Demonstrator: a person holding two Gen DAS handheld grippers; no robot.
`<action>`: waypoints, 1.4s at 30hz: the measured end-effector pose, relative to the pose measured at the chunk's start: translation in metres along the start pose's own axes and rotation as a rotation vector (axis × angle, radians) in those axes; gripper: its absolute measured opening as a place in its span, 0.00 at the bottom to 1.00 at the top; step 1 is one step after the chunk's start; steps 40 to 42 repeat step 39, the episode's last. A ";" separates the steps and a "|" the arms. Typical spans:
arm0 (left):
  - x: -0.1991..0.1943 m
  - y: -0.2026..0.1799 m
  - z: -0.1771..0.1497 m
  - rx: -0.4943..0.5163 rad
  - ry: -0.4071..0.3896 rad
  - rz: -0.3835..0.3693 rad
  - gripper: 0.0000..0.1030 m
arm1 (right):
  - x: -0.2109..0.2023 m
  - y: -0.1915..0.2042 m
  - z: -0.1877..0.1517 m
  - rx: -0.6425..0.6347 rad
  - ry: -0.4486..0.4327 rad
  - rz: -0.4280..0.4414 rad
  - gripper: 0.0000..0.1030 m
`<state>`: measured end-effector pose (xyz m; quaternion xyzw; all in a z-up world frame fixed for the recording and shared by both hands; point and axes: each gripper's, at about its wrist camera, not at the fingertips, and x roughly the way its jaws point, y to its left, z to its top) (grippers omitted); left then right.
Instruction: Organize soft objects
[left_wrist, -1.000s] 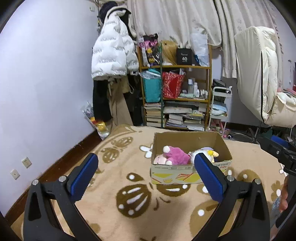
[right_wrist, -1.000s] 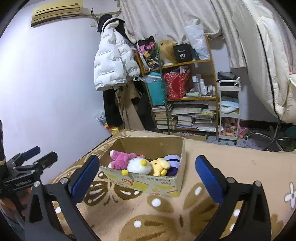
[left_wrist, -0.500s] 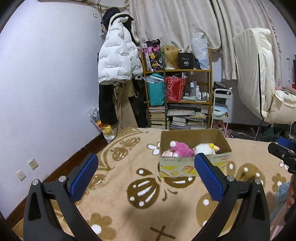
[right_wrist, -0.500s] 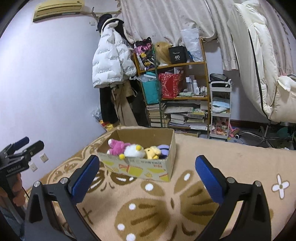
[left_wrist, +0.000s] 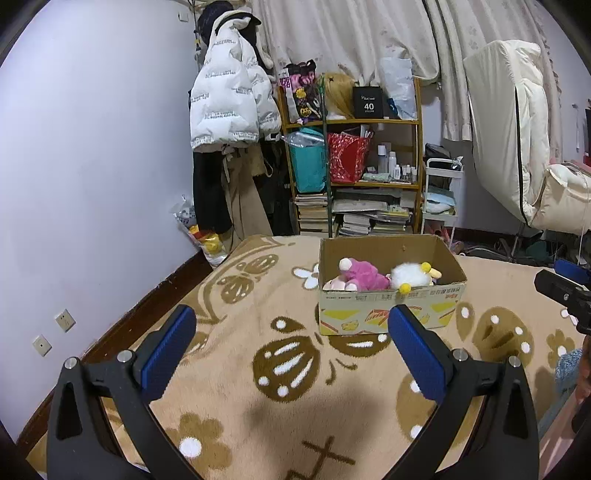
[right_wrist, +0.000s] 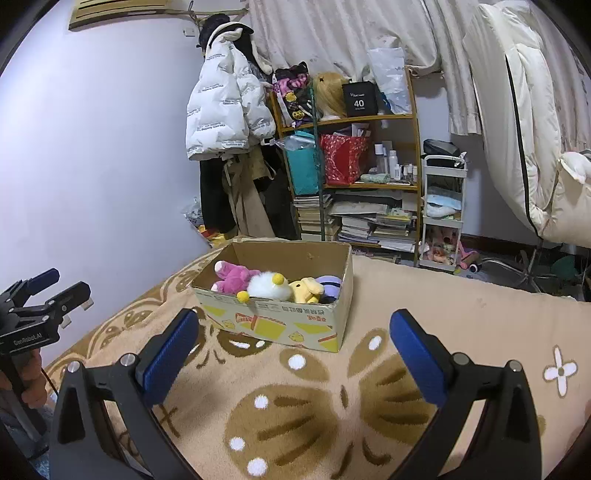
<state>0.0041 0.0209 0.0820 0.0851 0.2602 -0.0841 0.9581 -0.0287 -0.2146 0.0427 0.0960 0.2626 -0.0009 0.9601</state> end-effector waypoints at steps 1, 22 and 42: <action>0.001 0.001 0.000 -0.004 0.001 0.001 0.99 | 0.001 -0.001 0.000 0.003 0.002 -0.002 1.00; 0.005 -0.002 -0.004 0.012 -0.019 0.016 0.99 | 0.001 -0.004 0.000 0.009 0.011 -0.004 1.00; 0.006 -0.002 -0.005 0.011 -0.019 0.018 0.99 | 0.002 -0.007 0.000 0.018 0.008 -0.017 1.00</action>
